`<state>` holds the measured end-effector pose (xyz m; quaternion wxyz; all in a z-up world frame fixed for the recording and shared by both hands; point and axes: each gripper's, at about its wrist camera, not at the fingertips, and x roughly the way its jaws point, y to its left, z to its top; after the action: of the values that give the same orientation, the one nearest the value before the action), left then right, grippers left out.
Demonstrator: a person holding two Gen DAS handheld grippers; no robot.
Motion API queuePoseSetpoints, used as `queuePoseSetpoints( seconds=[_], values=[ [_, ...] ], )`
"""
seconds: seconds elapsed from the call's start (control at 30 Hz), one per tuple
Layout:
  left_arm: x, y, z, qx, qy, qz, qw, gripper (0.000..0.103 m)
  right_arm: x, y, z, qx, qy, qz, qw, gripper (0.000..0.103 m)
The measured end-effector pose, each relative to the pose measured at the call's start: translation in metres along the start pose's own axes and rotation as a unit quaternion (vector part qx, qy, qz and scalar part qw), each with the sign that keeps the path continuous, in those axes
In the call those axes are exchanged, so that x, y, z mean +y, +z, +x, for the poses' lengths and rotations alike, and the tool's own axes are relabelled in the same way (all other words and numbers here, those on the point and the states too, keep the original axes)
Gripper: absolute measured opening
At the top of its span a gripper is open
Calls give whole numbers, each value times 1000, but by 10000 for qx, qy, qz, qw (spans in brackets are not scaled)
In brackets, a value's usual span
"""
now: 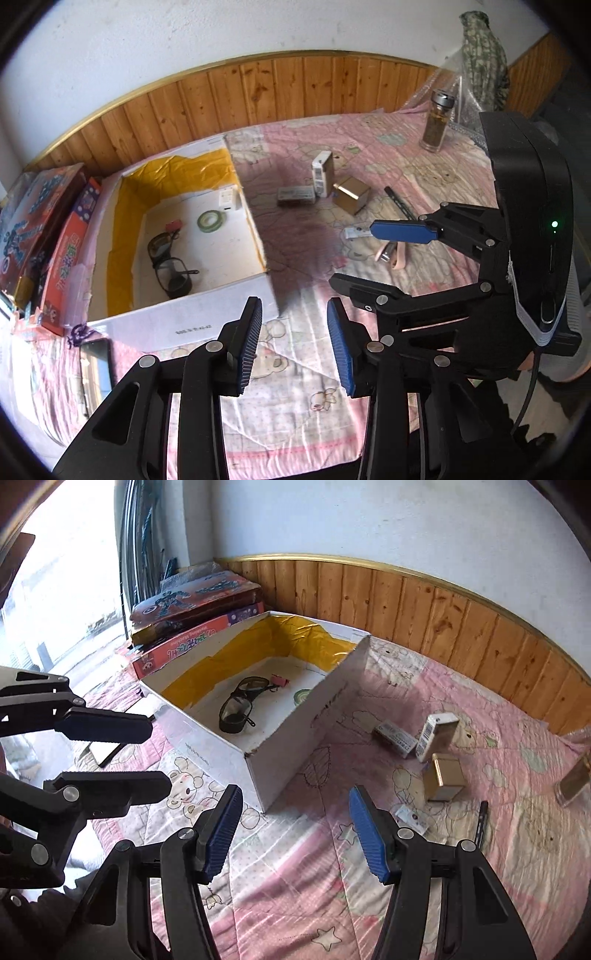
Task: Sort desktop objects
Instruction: 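Move both grippers back toward the pink stapler and marker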
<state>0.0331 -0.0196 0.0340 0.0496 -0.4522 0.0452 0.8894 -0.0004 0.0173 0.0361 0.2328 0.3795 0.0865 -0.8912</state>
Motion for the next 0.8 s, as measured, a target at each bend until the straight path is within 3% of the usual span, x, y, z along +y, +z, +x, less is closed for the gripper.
queuePoseSetpoints(
  seconds=[0.33,0.57,0.67,0.8],
  values=[
    [-56,20,53,140,-603,212,9979,42,-90,-67,-21,-261,-453,1595,9858,61],
    [-84,34,112,565,-941,101,9939,43,-149,-95,-7,-45,-793,2198,9723,56],
    [-92,41,135,670,-968,78,9930,43,-168,-98,4,60,-838,2332,9688,52],
    [-91,54,150,473,-465,295,9974,43,-175,-102,20,193,-440,2386,9699,51]
  ],
)
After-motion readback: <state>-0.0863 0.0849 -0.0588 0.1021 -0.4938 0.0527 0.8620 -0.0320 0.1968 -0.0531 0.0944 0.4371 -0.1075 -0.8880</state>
